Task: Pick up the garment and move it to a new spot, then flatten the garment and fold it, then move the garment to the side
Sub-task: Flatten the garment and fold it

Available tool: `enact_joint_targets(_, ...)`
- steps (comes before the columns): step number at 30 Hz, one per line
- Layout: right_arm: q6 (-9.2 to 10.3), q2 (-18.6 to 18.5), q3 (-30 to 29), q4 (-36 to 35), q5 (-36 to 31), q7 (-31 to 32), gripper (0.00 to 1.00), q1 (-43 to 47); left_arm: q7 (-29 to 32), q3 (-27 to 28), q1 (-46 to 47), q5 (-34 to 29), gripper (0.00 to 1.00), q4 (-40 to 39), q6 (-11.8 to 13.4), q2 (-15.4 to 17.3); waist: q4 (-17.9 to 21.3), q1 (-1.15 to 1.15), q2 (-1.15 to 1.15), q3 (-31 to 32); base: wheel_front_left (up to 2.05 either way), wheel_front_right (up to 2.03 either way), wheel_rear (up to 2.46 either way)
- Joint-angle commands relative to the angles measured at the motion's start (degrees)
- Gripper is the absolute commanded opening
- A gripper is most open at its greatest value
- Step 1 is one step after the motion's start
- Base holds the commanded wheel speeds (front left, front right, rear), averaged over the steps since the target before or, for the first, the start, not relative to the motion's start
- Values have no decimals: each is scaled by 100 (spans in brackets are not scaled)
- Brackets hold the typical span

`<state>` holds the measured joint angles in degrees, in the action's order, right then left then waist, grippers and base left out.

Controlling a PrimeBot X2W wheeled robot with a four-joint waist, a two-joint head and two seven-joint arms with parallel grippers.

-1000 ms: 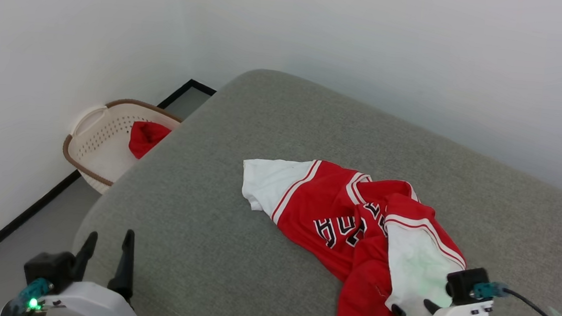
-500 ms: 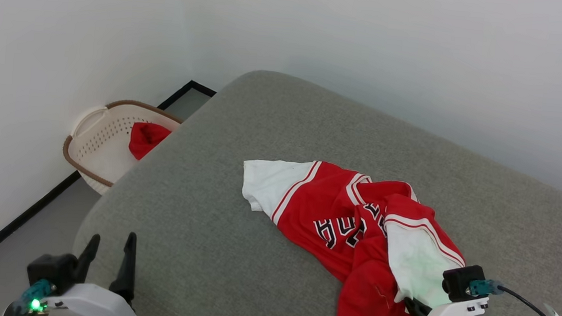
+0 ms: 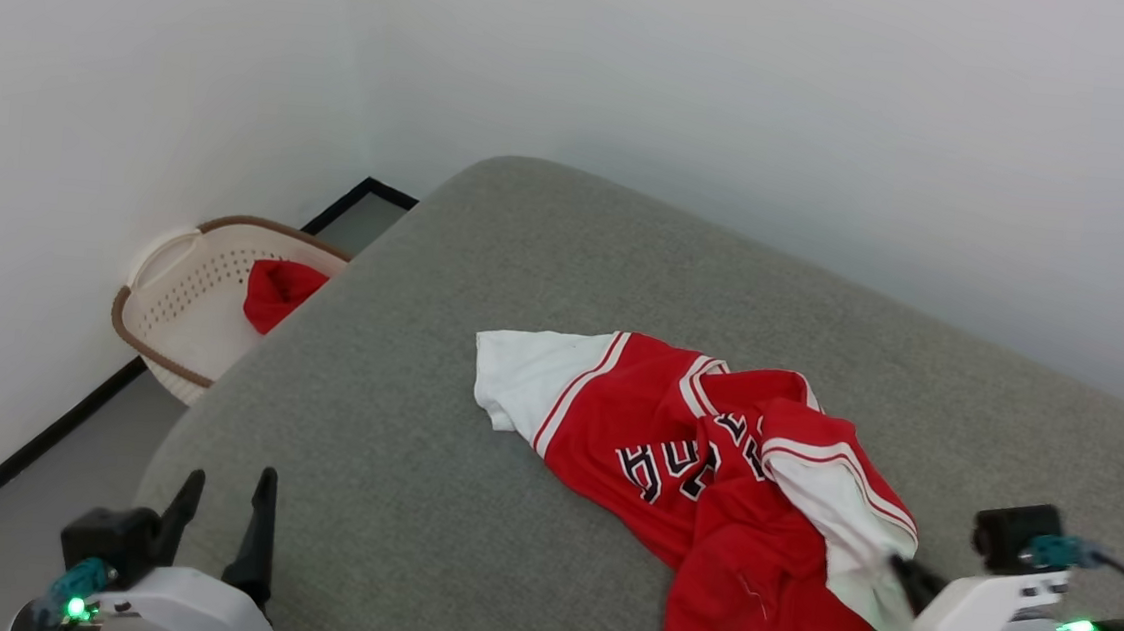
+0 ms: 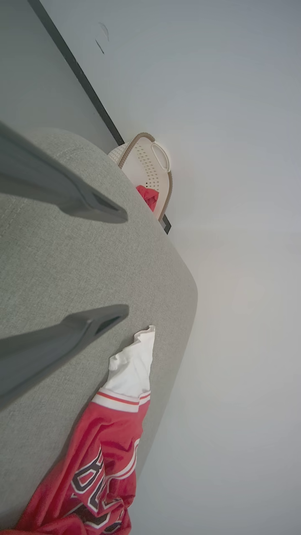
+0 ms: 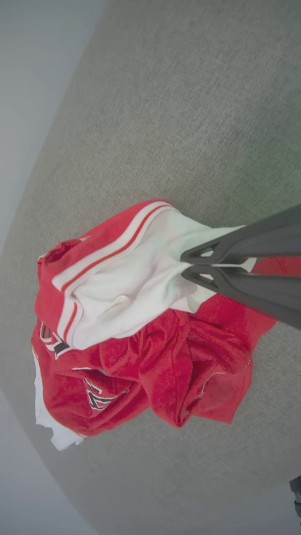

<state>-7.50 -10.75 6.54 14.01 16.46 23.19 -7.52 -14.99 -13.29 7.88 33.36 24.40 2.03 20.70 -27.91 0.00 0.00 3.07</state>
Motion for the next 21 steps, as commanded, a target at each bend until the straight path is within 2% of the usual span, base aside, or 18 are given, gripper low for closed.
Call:
enact_joint_targets(1, 2, -56, -83, -33, -44, -1, 0, -75, -21, 1, 29, -43, 100, 8, -17, -3, 23, 0, 0, 26, 0, 0, 0)
enact_joint_targets(12, 2, -558, -814, 153, -178, 59, 0, -376, -21, -122, 136, -172, 100, 173, -166, 0, 119, 0, 0, 123, 0, 0, 0)
enact_joint_targets(21, 2, -1094, -1176, 744, -230, -31, 0, -706, -21, -176, 238, -210, 100, 282, -259, -13, 177, 0, 0, 64, 0, 0, 0)
